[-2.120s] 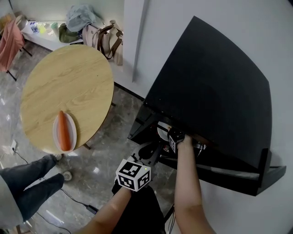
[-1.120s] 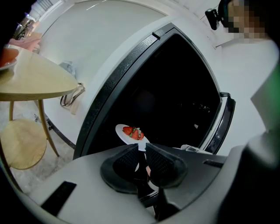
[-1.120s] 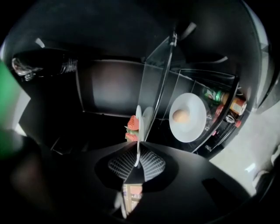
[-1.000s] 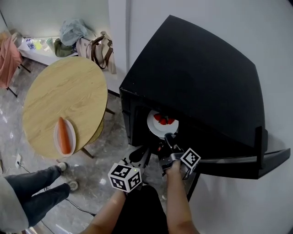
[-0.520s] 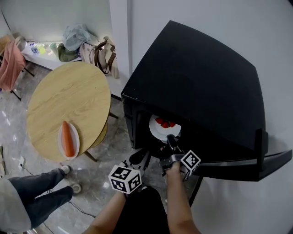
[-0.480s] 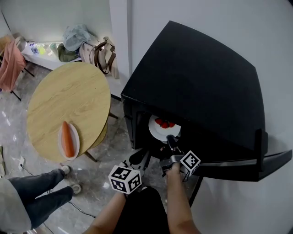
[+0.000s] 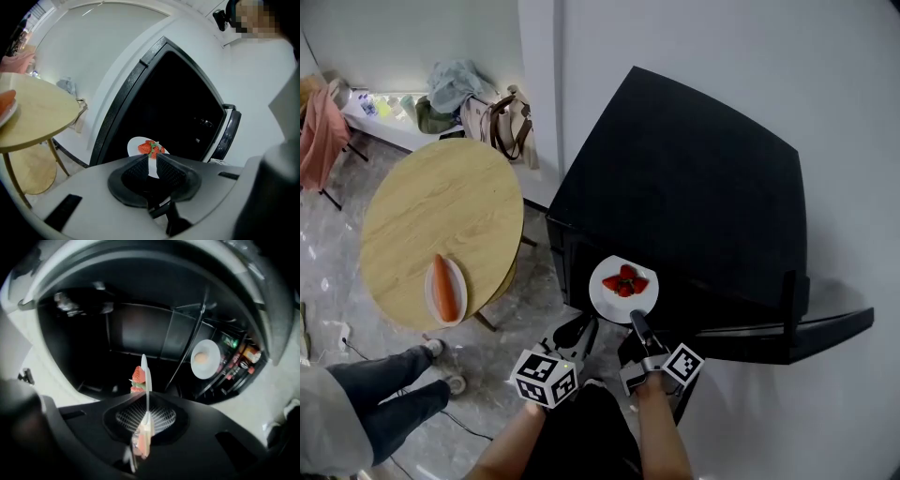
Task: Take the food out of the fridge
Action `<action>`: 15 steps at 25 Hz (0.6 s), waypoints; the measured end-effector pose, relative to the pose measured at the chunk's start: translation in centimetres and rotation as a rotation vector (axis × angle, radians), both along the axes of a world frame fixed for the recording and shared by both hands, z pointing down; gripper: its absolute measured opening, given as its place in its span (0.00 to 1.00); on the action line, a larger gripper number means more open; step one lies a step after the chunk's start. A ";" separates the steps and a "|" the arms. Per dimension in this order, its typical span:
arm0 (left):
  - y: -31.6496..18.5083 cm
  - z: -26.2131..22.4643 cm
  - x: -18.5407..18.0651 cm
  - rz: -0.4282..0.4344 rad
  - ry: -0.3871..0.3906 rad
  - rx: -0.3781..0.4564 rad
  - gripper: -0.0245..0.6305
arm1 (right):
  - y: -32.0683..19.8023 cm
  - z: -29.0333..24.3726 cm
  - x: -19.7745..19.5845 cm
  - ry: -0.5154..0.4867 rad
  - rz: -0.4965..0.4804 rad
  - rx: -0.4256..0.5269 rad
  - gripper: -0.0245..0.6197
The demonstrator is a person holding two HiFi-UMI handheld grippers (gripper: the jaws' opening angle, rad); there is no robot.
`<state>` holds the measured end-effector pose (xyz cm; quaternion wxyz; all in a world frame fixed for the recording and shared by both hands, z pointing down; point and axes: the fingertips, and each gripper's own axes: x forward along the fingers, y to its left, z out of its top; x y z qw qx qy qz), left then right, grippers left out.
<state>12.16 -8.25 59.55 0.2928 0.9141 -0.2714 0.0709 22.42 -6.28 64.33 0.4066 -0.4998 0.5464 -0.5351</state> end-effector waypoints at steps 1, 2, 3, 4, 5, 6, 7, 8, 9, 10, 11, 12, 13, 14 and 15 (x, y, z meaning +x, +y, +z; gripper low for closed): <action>0.9 -1.1 -0.7 0.004 -0.009 -0.005 0.12 | 1.2 -1.1 -0.7 -0.002 -0.014 -0.016 0.07; 1.8 -2.2 -1.4 0.007 -0.018 -0.012 0.12 | 2.5 -2.1 -1.3 -0.001 -0.030 -0.035 0.07; 2.7 -3.2 -2.2 0.010 -0.029 -0.019 0.12 | 3.7 -3.1 -2.0 0.002 -0.048 -0.054 0.07; 3.4 -4.3 -2.9 0.014 -0.038 -0.026 0.12 | 4.9 -4.1 -2.5 0.004 -0.067 -0.068 0.07; 4.0 -5.5 -3.6 0.017 -0.045 -0.032 0.12 | 5.8 -5.2 -3.1 -0.001 -0.083 -0.078 0.07; 4.6 -6.8 -4.3 0.018 -0.048 -0.037 0.12 | 6.8 -6.3 -3.7 -0.013 -0.096 -0.087 0.07; 5.1 -8.0 -4.9 0.015 -0.049 -0.041 0.12 | 7.6 -7.4 -4.4 -0.028 -0.109 -0.098 0.07; 5.5 -9.2 -5.6 0.008 -0.050 -0.044 0.12 | 8.3 -8.4 -5.1 -0.041 -0.127 -0.108 0.07; 5.9 -10.3 -6.4 -0.003 -0.051 -0.046 0.12 | 8.9 -9.5 -6.0 -0.050 -0.150 -0.117 0.07; 6.2 -11.2 -7.3 -0.016 -0.052 -0.048 0.12 | 9.3 -10.4 -7.1 -0.056 -0.178 -0.122 0.07; 6.3 -12.1 -8.2 -0.031 -0.053 -0.046 0.12 | 9.4 -11.2 -8.2 -0.057 -0.209 -0.123 0.07; 6.3 -12.8 -9.3 -0.049 -0.056 -0.040 0.12 | 9.2 -11.8 -9.4 -0.055 -0.242 -0.118 0.07; 6.0 -13.4 -10.4 -0.074 -0.060 -0.029 0.12 | 8.6 -12.3 -10.6 -0.055 -0.275 -0.109 0.07; 5.4 -13.8 -11.7 -0.109 -0.065 -0.016 0.12 | 7.7 -12.7 -11.9 -0.061 -0.309 -0.098 0.07; 4.8 -14.2 -13.1 -0.153 -0.068 -0.004 0.12 | 6.5 -13.0 -13.2 -0.070 -0.344 -0.084 0.07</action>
